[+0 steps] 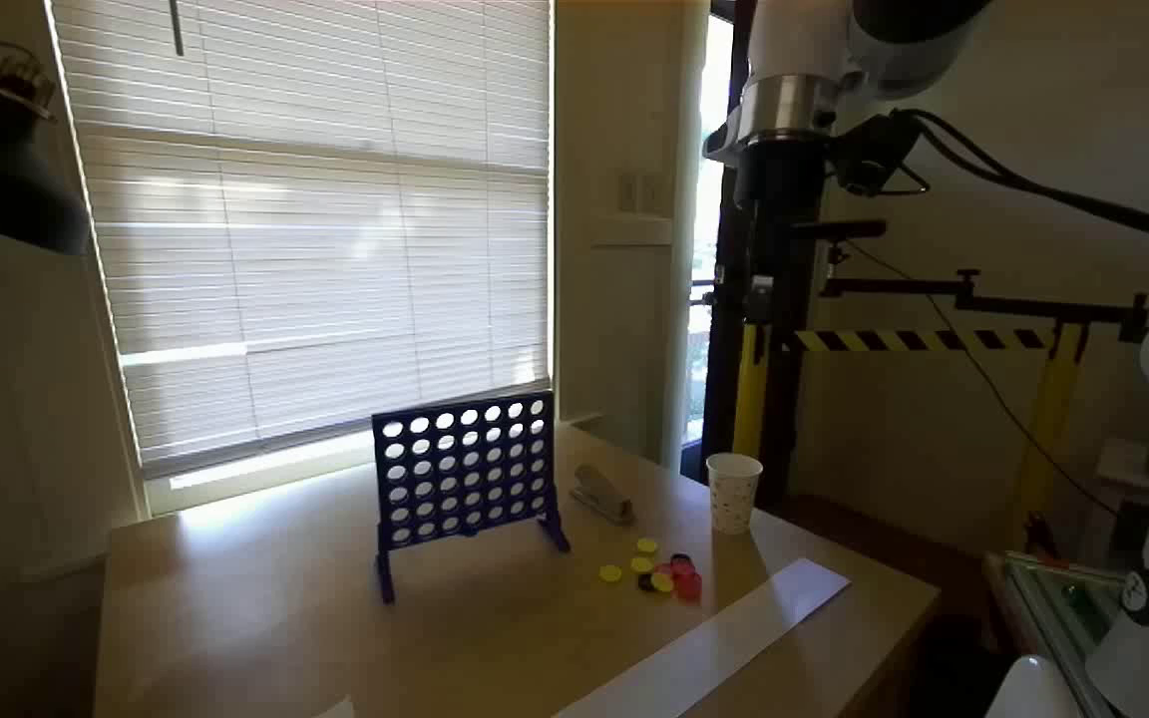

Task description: Pick up the blue object and lay it down on the table

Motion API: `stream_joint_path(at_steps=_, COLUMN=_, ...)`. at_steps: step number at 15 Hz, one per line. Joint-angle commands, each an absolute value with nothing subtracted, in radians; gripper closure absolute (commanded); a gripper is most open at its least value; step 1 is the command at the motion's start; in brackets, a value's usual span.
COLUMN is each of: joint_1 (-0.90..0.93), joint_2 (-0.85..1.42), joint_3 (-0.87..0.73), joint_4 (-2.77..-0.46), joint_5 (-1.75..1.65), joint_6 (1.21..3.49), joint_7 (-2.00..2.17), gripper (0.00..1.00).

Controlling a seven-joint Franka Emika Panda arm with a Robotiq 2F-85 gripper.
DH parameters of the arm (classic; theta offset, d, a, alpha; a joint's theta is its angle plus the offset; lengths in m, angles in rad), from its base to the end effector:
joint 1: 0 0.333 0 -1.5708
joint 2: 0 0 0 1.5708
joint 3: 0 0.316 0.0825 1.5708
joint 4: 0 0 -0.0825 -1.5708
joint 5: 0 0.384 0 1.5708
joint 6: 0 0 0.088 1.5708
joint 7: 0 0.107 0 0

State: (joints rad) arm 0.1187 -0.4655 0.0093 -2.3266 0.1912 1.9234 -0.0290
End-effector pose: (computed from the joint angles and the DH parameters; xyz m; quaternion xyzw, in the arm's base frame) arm 0.4131 0.0670 0.5214 -0.9945 -0.0475 -0.0267 0.0899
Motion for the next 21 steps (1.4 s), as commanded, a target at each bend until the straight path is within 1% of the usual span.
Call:
stream_joint_path(at_steps=1, joint_1=0.105, joint_2=-0.465, joint_3=0.020, joint_4=-2.324, joint_5=0.196, joint_6=1.919, joint_7=-0.034, gripper=0.00)
stream_joint_path(at_steps=9, joint_1=0.105, joint_2=-0.465, joint_3=0.020, joint_4=-2.324, joint_5=0.196, joint_6=1.919, joint_7=-0.034, gripper=0.00)
stream_joint_path(at_steps=15, joint_1=0.081, joint_2=-0.401, joint_3=0.013, joint_4=-2.245, joint_5=0.088, joint_6=2.068, joint_7=-0.133, gripper=0.00)
stream_joint_path(at_steps=21, joint_1=0.048, joint_2=-0.248, joint_3=-0.015, joint_4=-2.133, joint_5=0.009, joint_6=2.195, joint_7=-0.193, gripper=0.00)
